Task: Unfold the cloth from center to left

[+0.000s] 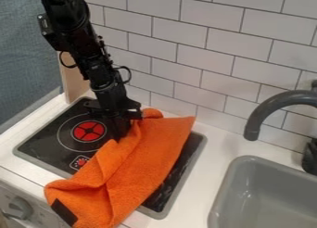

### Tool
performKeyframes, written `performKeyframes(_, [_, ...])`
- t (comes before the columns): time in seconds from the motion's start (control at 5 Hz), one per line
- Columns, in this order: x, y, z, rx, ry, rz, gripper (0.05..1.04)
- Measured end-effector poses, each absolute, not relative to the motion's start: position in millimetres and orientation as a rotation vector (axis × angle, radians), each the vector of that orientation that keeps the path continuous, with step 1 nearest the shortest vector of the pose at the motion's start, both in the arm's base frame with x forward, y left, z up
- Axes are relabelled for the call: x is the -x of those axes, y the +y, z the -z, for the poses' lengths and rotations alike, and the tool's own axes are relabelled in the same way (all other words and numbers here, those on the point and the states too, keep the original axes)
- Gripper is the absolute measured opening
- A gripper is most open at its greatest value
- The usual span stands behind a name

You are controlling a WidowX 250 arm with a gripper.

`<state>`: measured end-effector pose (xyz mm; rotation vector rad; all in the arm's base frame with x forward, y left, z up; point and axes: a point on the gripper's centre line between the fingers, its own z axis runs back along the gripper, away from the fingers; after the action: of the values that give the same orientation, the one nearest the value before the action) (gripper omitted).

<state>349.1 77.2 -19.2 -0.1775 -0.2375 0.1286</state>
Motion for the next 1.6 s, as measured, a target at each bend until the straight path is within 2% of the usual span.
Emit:
performKeyframes(0.2, [-346,79,19,0.178,-0.226,-0.139,0.05])
performKeyframes(0.6, [-334,96,1,0.155,-0.188,-0.139,0.05])
performKeyframes(0.8, [-332,117,-14,0.138,-0.2,-0.149,0.05])
performKeyframes(1.0, [-333,149,-28,0.089,-0.212,-0.16,0.05])
performKeyframes(1.2, [-335,168,-29,-0.006,-0.226,-0.115,0.05])
performKeyframes(1.6, [-330,203,-17,-0.154,-0.213,-0.055,0.05])
